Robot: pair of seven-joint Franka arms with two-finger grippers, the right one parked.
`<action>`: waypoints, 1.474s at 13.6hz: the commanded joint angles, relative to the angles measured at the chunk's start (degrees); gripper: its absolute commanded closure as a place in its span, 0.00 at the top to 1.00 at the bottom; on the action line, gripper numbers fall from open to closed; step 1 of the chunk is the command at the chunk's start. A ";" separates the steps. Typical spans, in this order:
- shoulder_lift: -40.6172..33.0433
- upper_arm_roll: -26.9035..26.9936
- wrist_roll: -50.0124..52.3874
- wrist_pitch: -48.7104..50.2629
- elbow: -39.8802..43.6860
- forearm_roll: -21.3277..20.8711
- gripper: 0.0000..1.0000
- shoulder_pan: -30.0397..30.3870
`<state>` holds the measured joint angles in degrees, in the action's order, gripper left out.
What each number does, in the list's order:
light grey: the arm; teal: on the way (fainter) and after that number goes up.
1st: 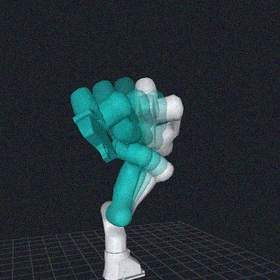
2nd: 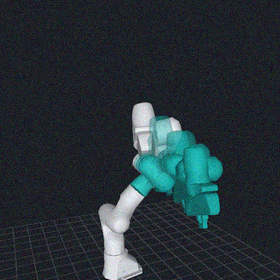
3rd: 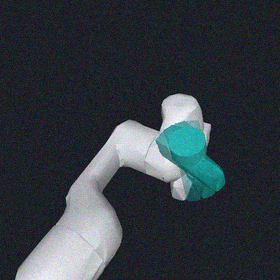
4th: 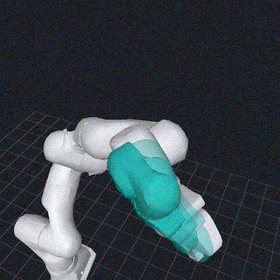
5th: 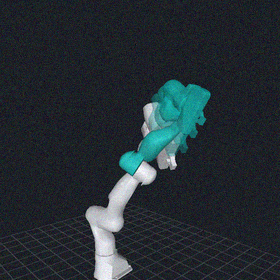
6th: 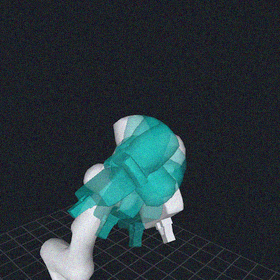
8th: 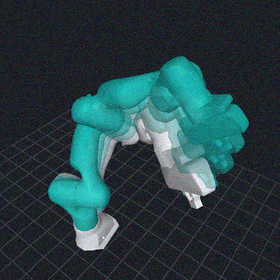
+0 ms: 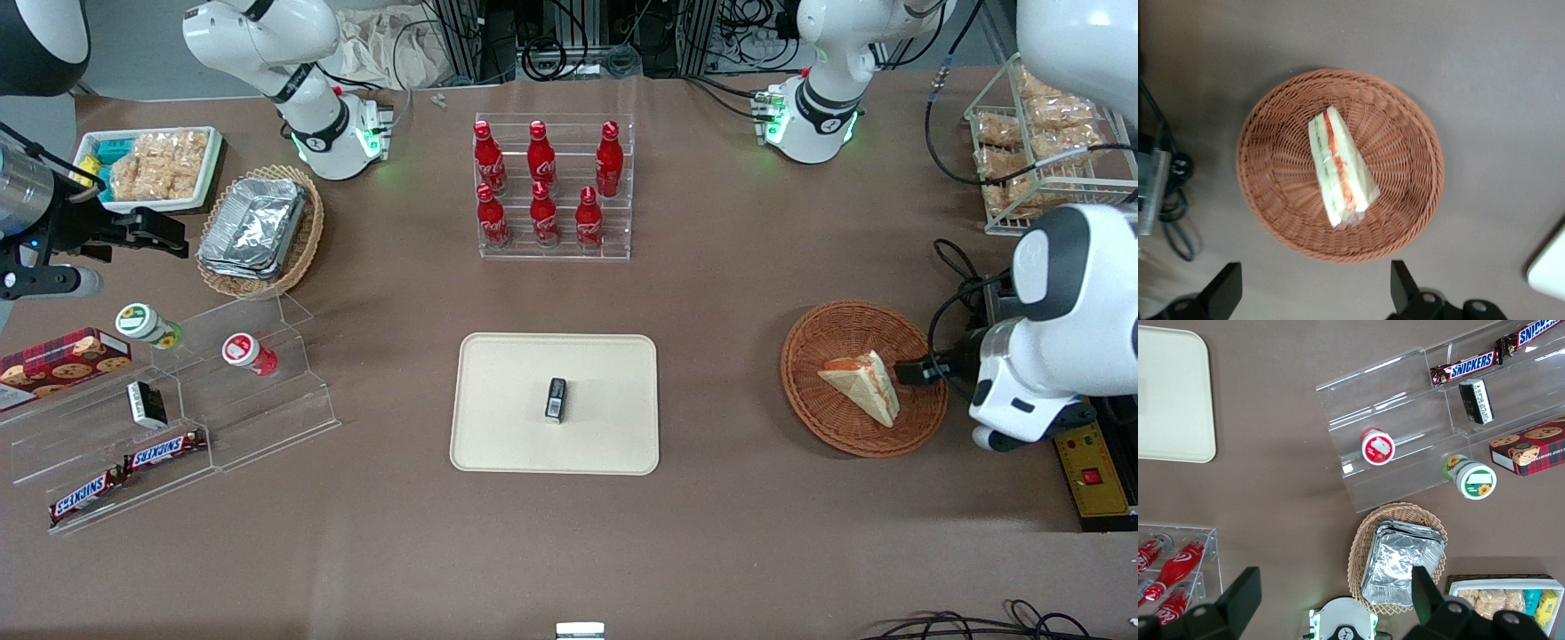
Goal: Place sandwich from basket to tray
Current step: 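Move the left gripper down over the wrapped sandwich in the wicker basket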
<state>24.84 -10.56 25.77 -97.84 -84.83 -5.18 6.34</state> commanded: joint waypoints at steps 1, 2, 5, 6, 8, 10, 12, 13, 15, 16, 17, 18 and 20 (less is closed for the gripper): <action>-0.58 0.27 9.69 -8.74 -8.12 -1.23 1.00 -0.18; -0.50 0.27 15.65 -12.43 -10.68 -1.41 1.00 -0.18; -0.49 0.27 24.84 -18.87 -16.32 -1.67 1.00 -0.18; -0.58 0.36 24.85 -19.06 -17.37 -1.67 1.00 -0.10; -0.32 0.36 24.85 -19.23 -17.91 -1.76 1.00 -0.10; -0.23 0.45 24.85 -19.49 -19.13 -1.85 1.00 -0.10; -0.76 0.45 24.94 -21.60 -22.03 -3.59 1.00 0.08; -0.67 0.45 24.94 -22.48 -22.74 -3.78 1.00 0.08; -0.58 0.54 24.85 -23.71 -24.41 -3.87 1.00 0.08; -0.50 0.54 24.94 -24.41 -24.94 -3.87 1.00 0.08; -0.23 1.41 24.94 -24.94 -25.38 -3.87 1.00 0.08; -0.06 1.94 24.94 -25.82 -25.82 -3.87 1.00 -0.10; 0.12 2.03 24.85 -28.01 -26.61 -3.87 1.00 -0.10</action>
<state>25.87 -8.83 49.54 -123.26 -109.49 -7.91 6.40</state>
